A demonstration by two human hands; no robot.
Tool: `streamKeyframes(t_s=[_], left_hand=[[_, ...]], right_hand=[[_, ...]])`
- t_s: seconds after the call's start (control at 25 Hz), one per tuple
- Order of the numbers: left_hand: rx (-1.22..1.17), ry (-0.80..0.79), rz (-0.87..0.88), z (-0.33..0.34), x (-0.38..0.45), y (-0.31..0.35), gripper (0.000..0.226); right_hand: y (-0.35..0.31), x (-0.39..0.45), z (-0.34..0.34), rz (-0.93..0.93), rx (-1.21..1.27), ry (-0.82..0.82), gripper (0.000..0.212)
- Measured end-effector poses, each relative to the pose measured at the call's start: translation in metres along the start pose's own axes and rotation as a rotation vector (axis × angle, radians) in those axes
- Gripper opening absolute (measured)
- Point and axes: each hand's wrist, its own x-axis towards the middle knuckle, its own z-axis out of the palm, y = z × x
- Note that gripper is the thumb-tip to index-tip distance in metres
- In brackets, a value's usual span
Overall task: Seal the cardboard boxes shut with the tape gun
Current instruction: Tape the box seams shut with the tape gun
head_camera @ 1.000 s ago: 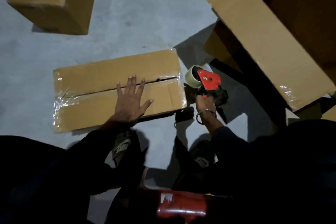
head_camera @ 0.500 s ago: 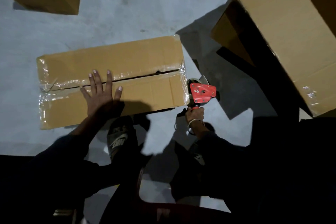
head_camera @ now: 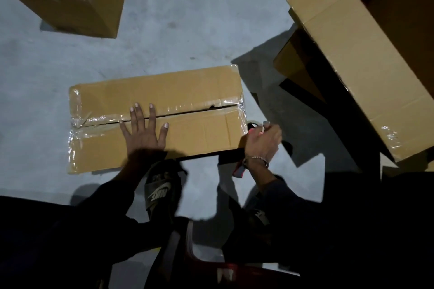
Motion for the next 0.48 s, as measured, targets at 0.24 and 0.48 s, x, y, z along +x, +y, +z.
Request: streamKeyframes(t_s=[0.24, 0.48], left_hand=[[-0.135, 0.139, -0.305, 0.017, -0.013, 0.005, 0.082], [-0.104, 0.196, -0.276, 0.019, -0.013, 0.004, 0.077]], right_hand=[[-0.077, 0.017, 0.044, -0.332, -0.055, -0.388, 0.062], [-0.142, 0.096, 0.084, -0.424, -0.177, -0.464, 0.06]])
